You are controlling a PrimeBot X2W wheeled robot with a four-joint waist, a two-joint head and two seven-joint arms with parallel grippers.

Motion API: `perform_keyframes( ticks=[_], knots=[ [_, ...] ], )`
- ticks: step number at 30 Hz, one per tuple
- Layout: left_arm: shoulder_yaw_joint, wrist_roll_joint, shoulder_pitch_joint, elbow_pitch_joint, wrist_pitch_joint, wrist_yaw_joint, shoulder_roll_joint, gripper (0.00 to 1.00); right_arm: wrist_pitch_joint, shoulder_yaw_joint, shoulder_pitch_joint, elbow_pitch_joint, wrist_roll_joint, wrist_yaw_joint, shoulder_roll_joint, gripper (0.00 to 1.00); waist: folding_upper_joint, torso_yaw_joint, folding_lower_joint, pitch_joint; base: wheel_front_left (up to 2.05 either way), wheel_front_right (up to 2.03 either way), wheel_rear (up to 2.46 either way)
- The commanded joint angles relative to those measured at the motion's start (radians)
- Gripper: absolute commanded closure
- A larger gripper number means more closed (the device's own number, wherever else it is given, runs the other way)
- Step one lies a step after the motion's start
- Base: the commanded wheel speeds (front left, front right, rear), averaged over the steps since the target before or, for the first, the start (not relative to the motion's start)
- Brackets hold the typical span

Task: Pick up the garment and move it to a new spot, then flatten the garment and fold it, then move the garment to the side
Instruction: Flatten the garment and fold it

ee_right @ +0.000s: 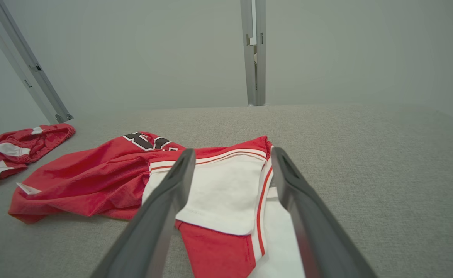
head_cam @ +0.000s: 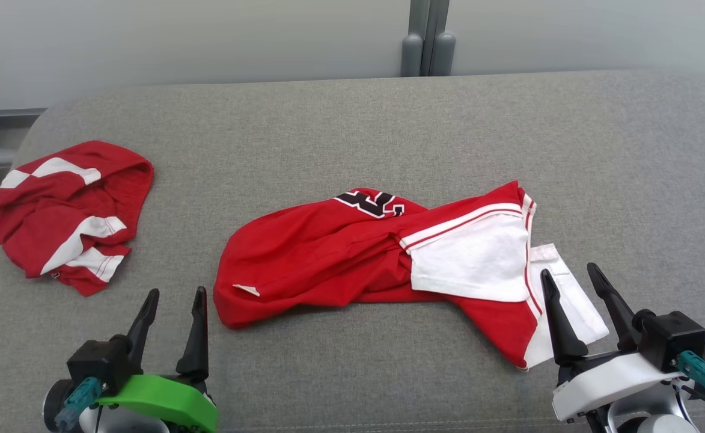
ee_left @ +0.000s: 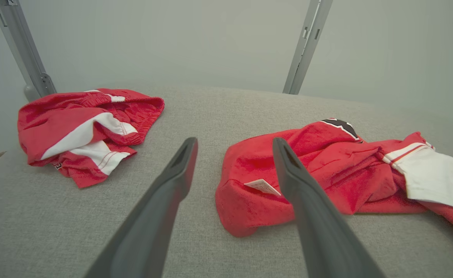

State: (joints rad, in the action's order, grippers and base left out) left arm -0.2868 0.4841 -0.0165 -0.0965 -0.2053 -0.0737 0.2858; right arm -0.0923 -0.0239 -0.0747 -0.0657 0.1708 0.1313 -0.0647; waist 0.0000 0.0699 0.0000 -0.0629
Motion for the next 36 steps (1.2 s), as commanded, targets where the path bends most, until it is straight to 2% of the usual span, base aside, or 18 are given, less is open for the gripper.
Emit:
perform_keyframes(
  ticks=[1, 10, 20, 21, 23, 24, 33, 36],
  knots=[
    [-0.006, 0.022, -0.024, -0.009, 0.030, 0.019, -0.005, 0.00, 0.001, -0.002, 0.010, -0.006, -0.005, -0.001, 0.002, 0.00, 0.0000, -0.002, 0.0000, -0.009, 0.00, 0.00, 0.00],
    [-0.028, 0.156, -0.128, -0.116, 0.247, 0.112, 0.006, 0.00, 0.011, -0.023, 0.029, -0.019, -0.003, -0.001, -0.013, 0.00, 0.0000, -0.036, 0.0000, -0.082, 0.00, 0.00, 0.00],
    [0.007, 0.238, -0.237, -0.242, 0.333, 0.138, 0.021, 0.00, -0.007, -0.046, 0.060, -0.007, 0.014, -0.001, -0.023, 0.00, 0.0000, -0.085, 0.0000, -0.156, 0.00, 0.00, 0.00],
    [0.009, 0.244, -0.243, -0.248, 0.335, 0.139, 0.022, 0.12, -0.008, -0.047, 0.063, -0.006, 0.016, -0.001, -0.024, 0.00, 0.0000, -0.088, 0.0000, -0.161, 0.00, 0.00, 0.00],
    [0.013, 0.250, -0.251, -0.257, 0.339, 0.142, 0.023, 0.53, -0.011, -0.047, 0.068, -0.002, 0.019, -0.001, -0.026, 0.00, 0.0000, -0.092, 0.0000, -0.170, 0.00, 0.00, 0.00],
    [0.013, 0.259, -0.254, -0.267, 0.343, 0.146, 0.022, 1.00, -0.015, -0.047, 0.073, 0.002, 0.021, -0.001, -0.027, 0.00, 0.0000, -0.095, 0.0000, -0.177, 0.00, 0.00, 0.00],
    [0.002, 0.246, -0.263, -0.254, 0.335, 0.143, 0.030, 1.00, 0.007, -0.056, 0.076, -0.013, 0.017, -0.001, -0.050, 0.00, 0.0000, -0.097, 0.0000, -0.199, 0.00, 0.00, 0.00],
    [-0.001, 0.239, -0.264, -0.240, 0.331, 0.136, 0.032, 1.00, 0.039, -0.074, 0.066, -0.028, 0.012, -0.001, -0.081, 0.00, 0.0000, -0.094, 0.0000, -0.207, 0.00, 0.00, 0.00]
  ],
)
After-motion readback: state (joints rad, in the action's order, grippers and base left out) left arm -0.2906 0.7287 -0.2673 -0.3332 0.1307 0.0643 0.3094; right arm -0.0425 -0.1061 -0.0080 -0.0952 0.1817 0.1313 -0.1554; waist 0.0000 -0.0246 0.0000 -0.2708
